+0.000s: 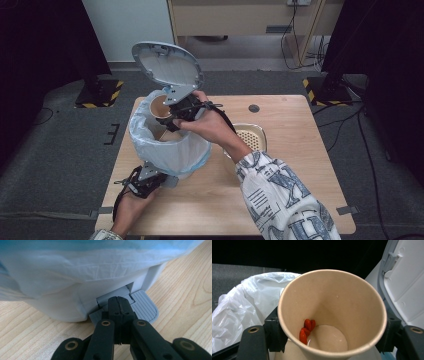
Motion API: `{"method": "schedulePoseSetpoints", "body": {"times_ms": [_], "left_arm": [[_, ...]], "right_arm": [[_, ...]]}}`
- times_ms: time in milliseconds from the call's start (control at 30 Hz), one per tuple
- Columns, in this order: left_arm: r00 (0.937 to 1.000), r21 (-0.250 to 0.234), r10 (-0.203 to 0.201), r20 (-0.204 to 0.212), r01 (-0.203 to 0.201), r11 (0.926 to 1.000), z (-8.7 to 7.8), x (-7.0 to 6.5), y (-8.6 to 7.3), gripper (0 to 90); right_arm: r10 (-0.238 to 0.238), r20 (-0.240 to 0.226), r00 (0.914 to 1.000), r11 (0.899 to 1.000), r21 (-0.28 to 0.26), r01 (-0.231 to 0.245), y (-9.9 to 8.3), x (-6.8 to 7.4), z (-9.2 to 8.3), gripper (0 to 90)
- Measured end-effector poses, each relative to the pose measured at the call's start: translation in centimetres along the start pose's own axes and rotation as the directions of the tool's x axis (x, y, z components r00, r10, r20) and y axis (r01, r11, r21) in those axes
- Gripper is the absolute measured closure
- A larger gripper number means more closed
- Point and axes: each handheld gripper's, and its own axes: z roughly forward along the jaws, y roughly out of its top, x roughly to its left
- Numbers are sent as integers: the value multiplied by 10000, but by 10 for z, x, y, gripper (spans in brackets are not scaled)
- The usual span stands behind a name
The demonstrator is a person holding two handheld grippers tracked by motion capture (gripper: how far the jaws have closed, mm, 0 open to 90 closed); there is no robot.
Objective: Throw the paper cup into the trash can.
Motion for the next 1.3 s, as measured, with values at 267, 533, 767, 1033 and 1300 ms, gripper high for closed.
{"method": "schedulePoseSetpoints", "body": {"times_ms": [267,533,767,1033,1300], "left_arm": [[10000,10,5,0,-5,10000,0,0,0,900],[10000,13,4,-2,-4,10000,0,0,0,900],[10000,14,6,-4,-6,10000,0,0,0,900],[10000,2,-8,4,8,10000,0,0,0,900],[10000,4,-4,3,4,10000,0,0,0,900]], "right_arm": [[1294,-188,9914,9911,345,-1287,-3,-2,4,159],[1726,-159,9849,9848,216,-1722,-3,-3,3,113],[1816,-104,9833,9833,158,-1815,-4,-4,-1,110],[2072,33,9783,9782,111,-2072,-9,-7,-7,102],[1992,228,9797,9800,-15,-1992,-14,-12,-17,161]]}}
